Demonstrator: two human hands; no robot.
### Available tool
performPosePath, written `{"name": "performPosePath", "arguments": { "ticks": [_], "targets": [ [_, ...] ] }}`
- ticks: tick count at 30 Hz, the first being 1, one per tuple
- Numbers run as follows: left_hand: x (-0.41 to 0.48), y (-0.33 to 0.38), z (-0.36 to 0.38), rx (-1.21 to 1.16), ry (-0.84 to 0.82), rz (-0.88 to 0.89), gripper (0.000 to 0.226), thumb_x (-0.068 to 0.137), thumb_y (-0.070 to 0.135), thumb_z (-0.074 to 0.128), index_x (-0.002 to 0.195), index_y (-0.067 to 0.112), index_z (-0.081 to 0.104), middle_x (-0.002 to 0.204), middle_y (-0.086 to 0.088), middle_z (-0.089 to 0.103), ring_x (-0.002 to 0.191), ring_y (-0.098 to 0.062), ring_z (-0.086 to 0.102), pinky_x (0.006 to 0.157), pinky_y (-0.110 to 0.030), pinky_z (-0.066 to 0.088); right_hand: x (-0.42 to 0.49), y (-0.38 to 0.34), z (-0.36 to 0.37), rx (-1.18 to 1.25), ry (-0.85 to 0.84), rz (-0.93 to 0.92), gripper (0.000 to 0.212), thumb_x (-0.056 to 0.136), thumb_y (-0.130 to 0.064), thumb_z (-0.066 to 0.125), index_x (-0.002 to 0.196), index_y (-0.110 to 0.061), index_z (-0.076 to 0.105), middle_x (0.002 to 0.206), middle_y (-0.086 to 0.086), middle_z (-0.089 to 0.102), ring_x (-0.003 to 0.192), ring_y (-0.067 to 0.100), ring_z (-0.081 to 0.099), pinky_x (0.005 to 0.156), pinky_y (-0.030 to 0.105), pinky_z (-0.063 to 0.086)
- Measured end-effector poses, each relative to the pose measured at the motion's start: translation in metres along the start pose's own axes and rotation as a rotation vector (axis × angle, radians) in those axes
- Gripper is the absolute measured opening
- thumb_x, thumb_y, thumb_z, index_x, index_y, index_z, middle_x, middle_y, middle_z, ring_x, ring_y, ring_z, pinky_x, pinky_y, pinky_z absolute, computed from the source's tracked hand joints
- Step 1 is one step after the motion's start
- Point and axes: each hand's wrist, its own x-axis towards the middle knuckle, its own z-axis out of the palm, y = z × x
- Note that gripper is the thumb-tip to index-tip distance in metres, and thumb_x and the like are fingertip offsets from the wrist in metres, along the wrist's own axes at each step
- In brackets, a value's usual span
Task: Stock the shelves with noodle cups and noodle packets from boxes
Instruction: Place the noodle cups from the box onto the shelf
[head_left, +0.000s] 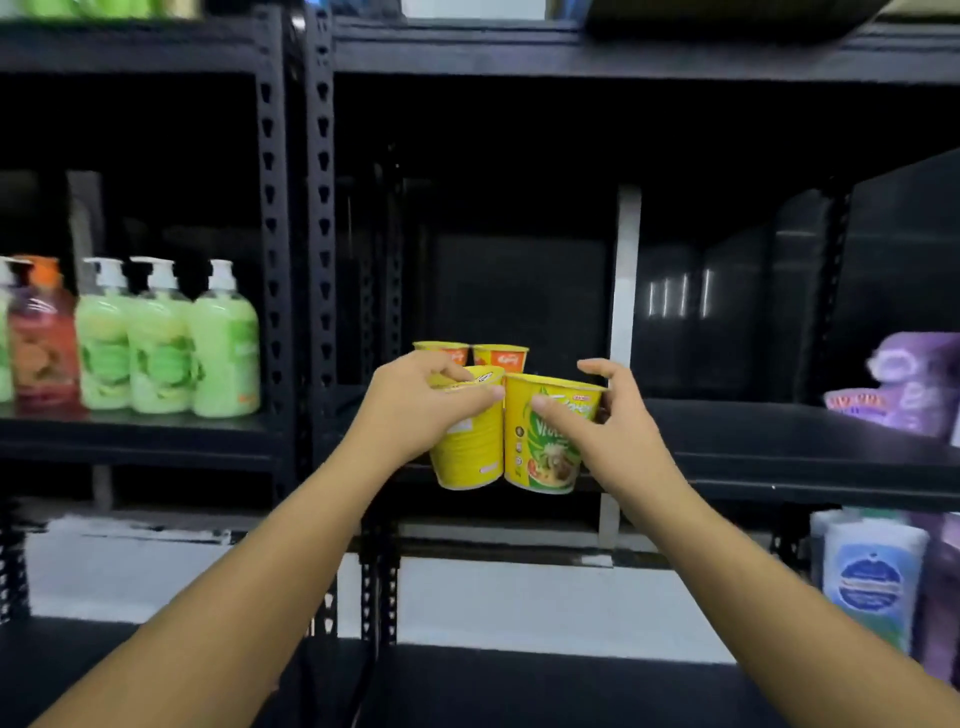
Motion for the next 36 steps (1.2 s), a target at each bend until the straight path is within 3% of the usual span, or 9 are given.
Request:
{"name": "performPosePath", "arguments": {
  "ticks": [10, 14, 16, 19, 22, 25, 27, 32, 36],
  "targets": [
    [0.081, -0.025, 0.016, 0.176, 0.006, -0.050, 0.042, 0.068, 0.053, 0.090, 0.082, 0.018, 0.072, 0.091, 0.010, 0.063, 0.088, -0.011, 0.062, 0.077, -0.035, 0.055, 0.095, 0.034, 0.009, -0.157, 0.009, 0.034, 0.077, 0.072, -0.063, 0.083, 0.134, -0.045, 0.040, 0.117, -0.007, 0.066, 0.100, 0.012, 0.070, 0.091, 0.043, 0.060],
    [0.099, -0.045, 0.032, 0.124, 0.037, -0.022, 0.038, 0.067, 0.049, 0.094, 0.082, 0.021, 0.072, 0.115, 0.010, 0.057, 0.112, -0.012, 0.057, 0.089, -0.027, 0.044, 0.118, 0.051, 0.012, -0.203, -0.054, 0.031, 0.082, 0.074, -0.058, 0.084, 0.139, -0.041, 0.038, 0.121, -0.006, 0.066, 0.103, 0.009, 0.068, 0.090, 0.037, 0.059],
    [0.101, -0.055, 0.041, 0.111, 0.056, 0.006, 0.039, 0.070, 0.048, 0.092, 0.094, 0.026, 0.070, 0.130, 0.009, 0.048, 0.121, -0.010, 0.052, 0.095, -0.023, 0.037, 0.124, 0.061, 0.012, -0.167, -0.077, 0.042, 0.085, 0.074, -0.059, 0.083, 0.141, -0.042, 0.035, 0.123, -0.007, 0.066, 0.103, 0.007, 0.068, 0.088, 0.032, 0.058],
    [0.091, -0.073, 0.054, 0.028, 0.065, 0.014, 0.079, 0.075, 0.039, 0.090, 0.140, 0.031, 0.046, 0.142, 0.006, 0.035, 0.125, -0.009, 0.045, 0.100, -0.021, 0.035, 0.124, 0.079, 0.016, -0.143, -0.097, 0.052, 0.101, 0.072, -0.065, 0.079, 0.152, -0.045, 0.021, 0.127, -0.010, 0.064, 0.109, 0.005, 0.065, 0.097, 0.031, 0.054],
    [0.084, -0.094, 0.065, 0.017, 0.011, -0.019, 0.114, 0.076, 0.040, 0.089, 0.159, 0.039, 0.011, 0.152, 0.006, 0.037, 0.135, -0.012, 0.045, 0.114, -0.034, 0.040, 0.127, 0.090, 0.017, -0.203, -0.157, 0.054, 0.114, 0.077, -0.065, 0.077, 0.160, -0.040, 0.003, 0.128, -0.014, 0.062, 0.115, 0.007, 0.061, 0.101, 0.028, 0.047],
    [0.083, -0.097, 0.066, 0.036, -0.028, -0.082, 0.126, 0.080, 0.044, 0.085, 0.156, 0.052, -0.014, 0.155, 0.012, 0.041, 0.134, -0.012, 0.050, 0.112, -0.038, 0.044, 0.132, 0.092, 0.015, -0.185, -0.208, 0.095, 0.092, 0.076, -0.065, 0.078, 0.151, -0.037, 0.033, 0.123, -0.019, 0.066, 0.109, 0.002, 0.064, 0.094, 0.027, 0.050],
    [0.085, -0.096, 0.065, 0.045, -0.035, -0.131, 0.129, 0.082, 0.043, 0.084, 0.158, 0.046, -0.020, 0.144, 0.018, 0.045, 0.124, -0.010, 0.053, 0.104, -0.030, 0.044, 0.135, 0.094, 0.013, -0.116, -0.247, 0.132, 0.076, 0.076, -0.058, 0.082, 0.139, -0.037, 0.046, 0.118, -0.019, 0.069, 0.104, 0.000, 0.066, 0.085, 0.022, 0.051],
    [0.088, -0.102, 0.065, 0.082, 0.007, -0.206, 0.124, 0.075, 0.054, 0.087, 0.164, 0.037, 0.002, 0.133, 0.021, 0.053, 0.116, -0.008, 0.058, 0.099, -0.029, 0.048, 0.139, 0.096, 0.013, -0.126, -0.237, 0.174, 0.059, 0.074, -0.056, 0.085, 0.122, -0.036, 0.057, 0.112, -0.018, 0.070, 0.098, -0.001, 0.066, 0.077, 0.020, 0.050],
    [0.085, -0.099, 0.070, 0.137, 0.070, -0.174, 0.091, 0.072, 0.054, 0.087, 0.147, 0.040, 0.037, 0.120, 0.016, 0.066, 0.107, -0.010, 0.065, 0.093, -0.032, 0.054, 0.140, 0.099, 0.018, -0.252, -0.171, 0.140, 0.066, 0.073, -0.056, 0.086, 0.124, -0.031, 0.053, 0.113, -0.013, 0.065, 0.100, 0.006, 0.062, 0.078, 0.026, 0.047]
  ]
}}
